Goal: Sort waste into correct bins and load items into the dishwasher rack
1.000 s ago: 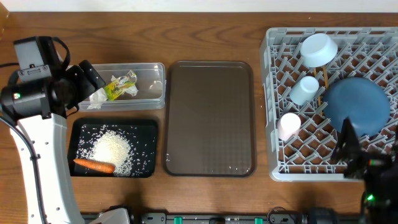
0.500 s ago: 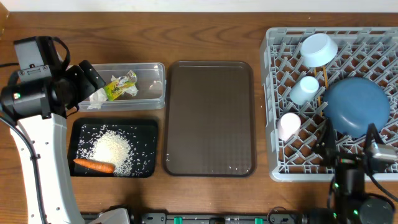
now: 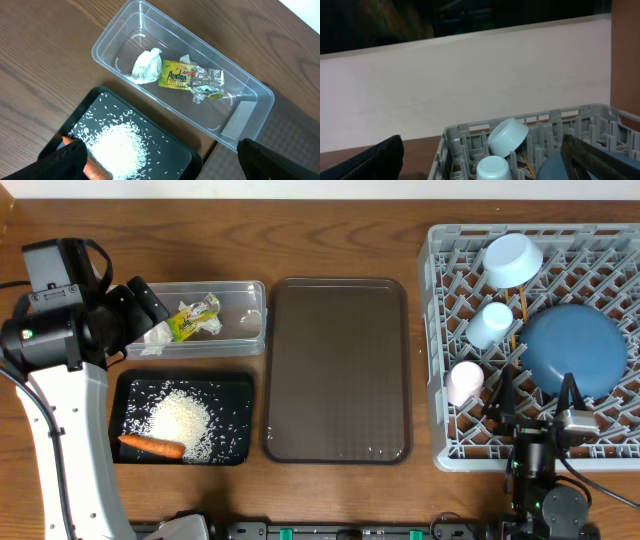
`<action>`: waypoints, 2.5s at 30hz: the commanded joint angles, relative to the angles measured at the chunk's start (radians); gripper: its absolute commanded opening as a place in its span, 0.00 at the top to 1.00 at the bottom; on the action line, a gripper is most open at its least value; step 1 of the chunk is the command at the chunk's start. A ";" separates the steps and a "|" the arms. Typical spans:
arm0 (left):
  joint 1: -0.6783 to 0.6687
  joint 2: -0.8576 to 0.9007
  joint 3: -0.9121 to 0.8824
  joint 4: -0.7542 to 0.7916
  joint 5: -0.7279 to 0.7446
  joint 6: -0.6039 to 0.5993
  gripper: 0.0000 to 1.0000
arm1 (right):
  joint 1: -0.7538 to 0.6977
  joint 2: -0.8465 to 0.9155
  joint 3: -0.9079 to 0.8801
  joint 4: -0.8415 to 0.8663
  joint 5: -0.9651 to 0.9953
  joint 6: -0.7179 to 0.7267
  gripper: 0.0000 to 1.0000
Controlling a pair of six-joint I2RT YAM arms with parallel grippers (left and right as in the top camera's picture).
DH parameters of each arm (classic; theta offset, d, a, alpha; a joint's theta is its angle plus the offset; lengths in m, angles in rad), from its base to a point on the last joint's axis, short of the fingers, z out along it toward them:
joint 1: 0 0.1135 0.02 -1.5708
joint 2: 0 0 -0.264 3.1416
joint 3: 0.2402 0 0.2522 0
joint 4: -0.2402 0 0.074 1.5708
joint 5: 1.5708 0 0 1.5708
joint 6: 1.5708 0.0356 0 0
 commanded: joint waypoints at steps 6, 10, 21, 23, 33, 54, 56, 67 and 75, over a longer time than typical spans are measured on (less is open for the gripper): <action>0.005 -0.009 0.014 -0.003 -0.005 0.006 0.02 | -0.001 -0.012 -0.008 -0.082 -0.026 0.008 0.01; 0.005 -0.009 0.014 -0.003 -0.005 0.006 0.02 | 0.005 -0.012 -0.008 -0.153 -0.071 -0.089 0.01; 0.005 -0.009 0.014 -0.003 -0.005 0.006 0.02 | 0.017 -0.012 -0.008 -0.292 -0.114 -0.211 0.01; 0.005 -0.009 0.014 -0.003 -0.005 0.006 0.02 | 0.027 -0.012 -0.008 -0.303 -0.114 -0.232 0.01; 0.005 -0.009 0.014 -0.003 -0.005 0.006 0.02 | 0.037 -0.012 -0.008 -0.313 -0.102 -0.298 0.01; 0.005 -0.009 0.014 -0.003 -0.005 0.006 0.02 | 0.037 -0.012 -0.008 -0.316 0.036 -0.214 0.01; 0.005 -0.009 0.014 -0.003 -0.005 0.006 0.02 | 0.037 -0.012 -0.008 -0.316 0.036 -0.214 0.01; 0.005 -0.009 0.014 -0.003 -0.005 0.006 0.02 | 0.037 -0.012 -0.008 -0.316 0.033 -0.214 0.01; 0.005 -0.009 0.014 -0.003 -0.005 0.006 0.02 | 0.037 -0.012 -0.008 -0.316 0.033 -0.214 0.01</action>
